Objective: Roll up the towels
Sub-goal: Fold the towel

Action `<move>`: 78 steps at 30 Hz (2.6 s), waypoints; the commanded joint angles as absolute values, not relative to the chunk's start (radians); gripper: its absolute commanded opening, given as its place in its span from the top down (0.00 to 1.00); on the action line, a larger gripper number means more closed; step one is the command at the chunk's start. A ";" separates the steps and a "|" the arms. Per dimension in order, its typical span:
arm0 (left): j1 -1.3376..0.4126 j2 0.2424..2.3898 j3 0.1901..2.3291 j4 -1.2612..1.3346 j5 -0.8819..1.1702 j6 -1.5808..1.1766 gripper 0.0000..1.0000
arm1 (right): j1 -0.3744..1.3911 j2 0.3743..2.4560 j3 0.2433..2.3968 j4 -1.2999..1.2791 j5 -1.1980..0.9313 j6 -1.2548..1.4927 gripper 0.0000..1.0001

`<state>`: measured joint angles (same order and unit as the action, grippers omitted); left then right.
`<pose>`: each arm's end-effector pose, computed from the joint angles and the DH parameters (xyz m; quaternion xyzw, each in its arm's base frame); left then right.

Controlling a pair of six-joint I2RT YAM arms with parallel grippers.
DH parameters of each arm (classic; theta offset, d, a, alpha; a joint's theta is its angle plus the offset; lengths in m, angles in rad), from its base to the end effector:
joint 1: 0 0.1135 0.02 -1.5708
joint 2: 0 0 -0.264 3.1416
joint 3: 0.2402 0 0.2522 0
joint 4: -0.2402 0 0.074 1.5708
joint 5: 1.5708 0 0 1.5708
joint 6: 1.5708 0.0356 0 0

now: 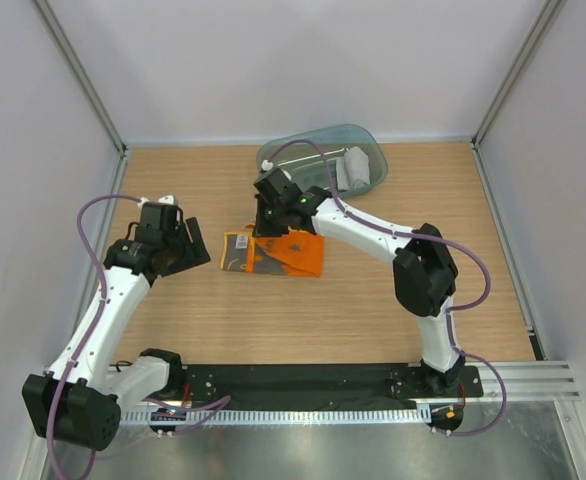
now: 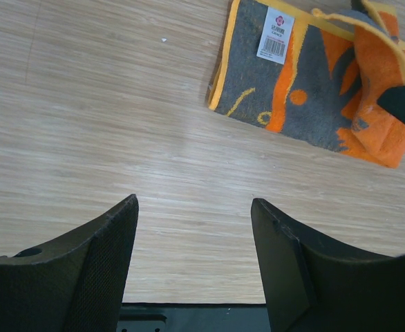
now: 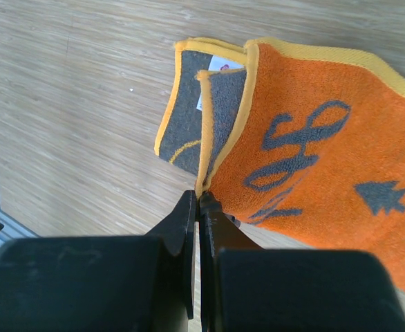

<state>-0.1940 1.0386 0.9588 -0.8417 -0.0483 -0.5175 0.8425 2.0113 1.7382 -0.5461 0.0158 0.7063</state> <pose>0.1978 -0.0371 0.2940 -0.1602 0.9339 -0.0896 0.3069 0.3062 0.3425 0.2639 -0.0604 0.9282 0.2514 0.2675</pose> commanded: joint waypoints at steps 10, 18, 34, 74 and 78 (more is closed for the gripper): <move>-0.186 1.029 0.956 -0.822 -0.046 -0.508 0.33 | 0.925 2.141 1.779 -0.379 -0.049 0.726 0.99; -0.187 1.040 0.956 -0.825 -0.054 -0.509 0.33 | 0.945 2.246 1.775 -0.313 -0.094 0.726 0.59; -0.187 1.042 0.959 -0.839 -0.107 -0.523 0.33 | 0.878 1.869 1.714 -0.426 -0.048 0.638 0.16; -0.401 1.213 1.026 -0.738 -0.116 -0.629 0.38 | 0.512 1.658 0.839 -0.204 -0.223 0.655 0.93; -0.483 1.331 1.092 -0.671 -0.134 -0.647 0.39 | 0.511 1.547 0.772 -0.287 -0.177 0.623 0.93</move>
<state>-0.4335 1.2835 1.0271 -0.7685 -0.0986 -0.6083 0.5068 1.6436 0.8120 -0.1799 -0.2466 0.6765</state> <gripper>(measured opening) 0.613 0.098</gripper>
